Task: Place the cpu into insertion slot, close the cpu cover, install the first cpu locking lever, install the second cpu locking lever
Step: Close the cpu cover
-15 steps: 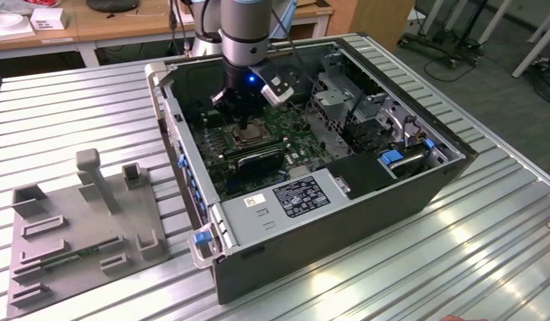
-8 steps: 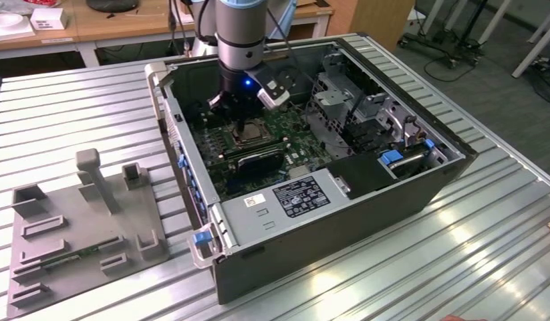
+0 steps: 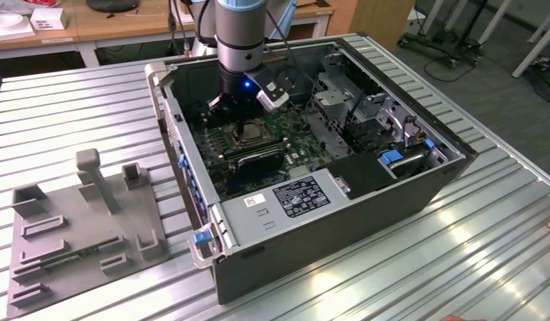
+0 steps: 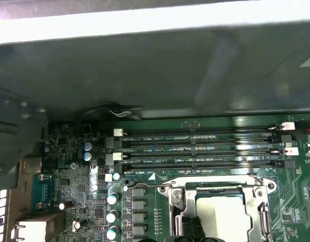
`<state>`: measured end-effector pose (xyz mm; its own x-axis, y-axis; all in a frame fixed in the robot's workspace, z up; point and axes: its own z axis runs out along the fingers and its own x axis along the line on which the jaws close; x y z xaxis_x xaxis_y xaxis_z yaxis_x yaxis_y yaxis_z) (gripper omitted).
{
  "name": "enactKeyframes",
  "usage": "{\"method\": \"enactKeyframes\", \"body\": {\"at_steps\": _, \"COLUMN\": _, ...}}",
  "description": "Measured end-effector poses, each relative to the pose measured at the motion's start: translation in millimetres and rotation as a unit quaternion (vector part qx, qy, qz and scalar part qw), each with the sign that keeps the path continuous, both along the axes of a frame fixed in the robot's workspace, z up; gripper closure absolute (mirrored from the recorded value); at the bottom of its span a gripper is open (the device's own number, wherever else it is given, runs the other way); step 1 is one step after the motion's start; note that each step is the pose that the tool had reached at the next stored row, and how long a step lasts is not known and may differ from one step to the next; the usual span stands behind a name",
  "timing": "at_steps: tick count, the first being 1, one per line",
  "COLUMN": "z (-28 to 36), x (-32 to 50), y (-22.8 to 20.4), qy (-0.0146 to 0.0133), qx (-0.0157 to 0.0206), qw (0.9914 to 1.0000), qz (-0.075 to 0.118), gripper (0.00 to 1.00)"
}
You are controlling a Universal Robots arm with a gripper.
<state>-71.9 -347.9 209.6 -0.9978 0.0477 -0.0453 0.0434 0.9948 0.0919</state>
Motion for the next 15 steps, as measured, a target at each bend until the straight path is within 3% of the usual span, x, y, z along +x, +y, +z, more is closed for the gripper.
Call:
{"method": "enactKeyframes", "body": {"at_steps": 6, "z": -5.0, "x": -0.6, "y": 0.0, "qy": -0.0004, "qx": -0.0002, "qw": 1.0, "qz": 0.0, "gripper": 0.9}}
{"method": "enactKeyframes", "body": {"at_steps": 15, "z": -6.5, "x": -1.1, "y": -0.1, "qy": -0.0005, "qx": -0.0001, "qw": 1.0, "qz": 0.0, "gripper": 0.9}}
